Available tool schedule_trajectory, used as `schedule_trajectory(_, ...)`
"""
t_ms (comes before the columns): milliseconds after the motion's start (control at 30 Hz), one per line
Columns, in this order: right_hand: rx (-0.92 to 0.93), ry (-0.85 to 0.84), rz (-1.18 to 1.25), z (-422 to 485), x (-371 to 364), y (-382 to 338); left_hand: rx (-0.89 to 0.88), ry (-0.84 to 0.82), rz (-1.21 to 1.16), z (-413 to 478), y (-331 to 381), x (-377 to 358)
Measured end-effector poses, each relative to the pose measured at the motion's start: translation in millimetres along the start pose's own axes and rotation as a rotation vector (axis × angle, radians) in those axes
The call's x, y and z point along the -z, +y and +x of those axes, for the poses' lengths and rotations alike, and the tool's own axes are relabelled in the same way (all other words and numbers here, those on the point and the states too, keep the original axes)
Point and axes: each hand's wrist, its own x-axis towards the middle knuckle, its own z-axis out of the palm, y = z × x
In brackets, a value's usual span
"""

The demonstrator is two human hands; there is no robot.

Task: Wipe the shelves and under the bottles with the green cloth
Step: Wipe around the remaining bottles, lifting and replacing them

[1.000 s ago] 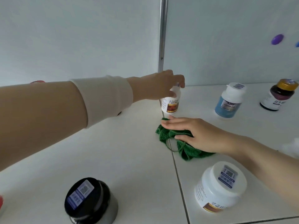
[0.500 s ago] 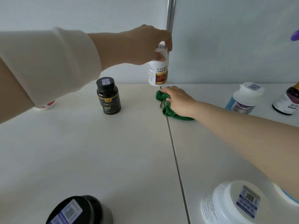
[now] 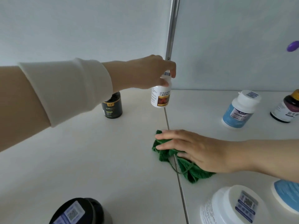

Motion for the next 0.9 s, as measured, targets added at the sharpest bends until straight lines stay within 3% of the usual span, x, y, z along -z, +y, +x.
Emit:
schedule_trajectory(367, -0.198, 0.154, -0.01, 33.2, 6.0, 24.9, -0.012, -0.054, -0.06, 29.4, 19.8, -28.4)
schedule_trajectory(567, 0.155, -0.073, -0.006, -13.2, -0.6, -8.6, -0.011, -0.056, -0.068, 27.7, 20.8, -31.4)
schedule_trajectory(700, 0.295, -0.118, -0.047, -18.9, 4.0, -7.9, 0.014, -0.077, -0.081, 26.6, 21.3, -36.3)
schedule_trajectory(800, 0.172, -0.166, 0.021, -12.2, 16.0, -2.7, 0.052, -0.068, -0.073, 22.3, 26.4, -34.4)
schedule_trajectory(900, -0.055, -0.153, 0.049, -7.6, 26.8, 8.5, 0.089, 0.071, -0.038, 14.1, 39.0, -18.1)
